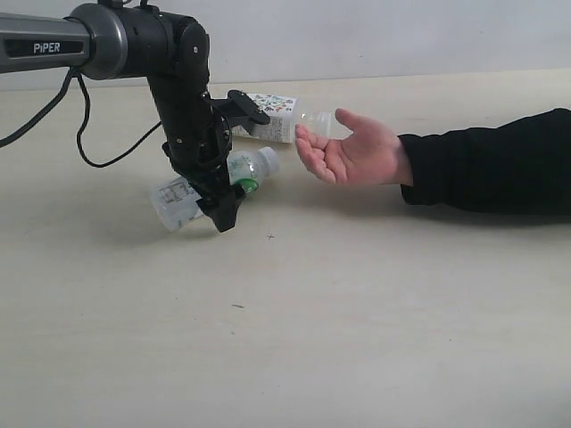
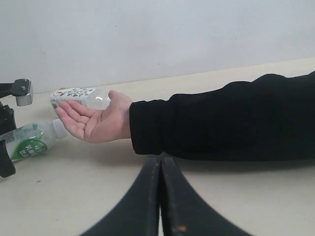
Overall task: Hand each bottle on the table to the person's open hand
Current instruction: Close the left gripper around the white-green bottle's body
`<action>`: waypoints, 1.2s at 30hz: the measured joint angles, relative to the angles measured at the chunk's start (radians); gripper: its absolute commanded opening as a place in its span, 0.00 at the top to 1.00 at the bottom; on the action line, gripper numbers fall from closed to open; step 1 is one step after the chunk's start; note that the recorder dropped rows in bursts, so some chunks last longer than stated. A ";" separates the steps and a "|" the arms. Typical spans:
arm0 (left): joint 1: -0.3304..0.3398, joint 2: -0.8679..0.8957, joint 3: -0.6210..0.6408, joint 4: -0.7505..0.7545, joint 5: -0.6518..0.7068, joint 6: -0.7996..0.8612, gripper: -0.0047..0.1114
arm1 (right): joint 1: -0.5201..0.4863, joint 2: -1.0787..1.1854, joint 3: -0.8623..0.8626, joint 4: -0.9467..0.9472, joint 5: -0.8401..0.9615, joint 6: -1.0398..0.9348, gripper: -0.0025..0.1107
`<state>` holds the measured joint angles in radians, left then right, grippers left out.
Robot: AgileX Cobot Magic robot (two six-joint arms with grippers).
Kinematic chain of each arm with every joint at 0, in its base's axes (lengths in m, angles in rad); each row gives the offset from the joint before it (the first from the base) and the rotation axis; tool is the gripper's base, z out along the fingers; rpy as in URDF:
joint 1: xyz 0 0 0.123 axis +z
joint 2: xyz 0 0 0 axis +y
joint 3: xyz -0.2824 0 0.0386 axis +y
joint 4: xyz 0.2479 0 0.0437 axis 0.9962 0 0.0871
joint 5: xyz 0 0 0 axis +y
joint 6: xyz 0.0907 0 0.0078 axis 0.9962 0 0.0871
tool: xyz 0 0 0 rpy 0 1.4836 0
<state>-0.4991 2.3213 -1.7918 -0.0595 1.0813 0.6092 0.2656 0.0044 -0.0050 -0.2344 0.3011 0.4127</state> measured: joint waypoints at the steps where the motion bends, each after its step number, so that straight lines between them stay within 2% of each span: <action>1: 0.000 0.000 0.000 0.000 0.000 0.000 0.16 | 0.000 0.000 0.000 0.000 0.000 0.000 0.98; 4: 0.000 0.000 0.000 0.000 0.000 0.000 0.30 | 0.000 0.000 0.000 0.000 0.000 0.000 0.98; 13: 0.000 0.000 0.000 0.004 0.000 0.001 0.96 | 0.000 0.000 0.000 0.000 0.000 0.000 0.98; 36: 0.000 -0.040 0.000 0.004 0.032 -0.029 0.96 | 0.000 0.000 0.000 0.000 0.000 0.000 0.98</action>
<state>-0.4991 2.2812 -1.7918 -0.0554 1.1131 0.5804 0.2656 0.0044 -0.0050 -0.2344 0.3011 0.4127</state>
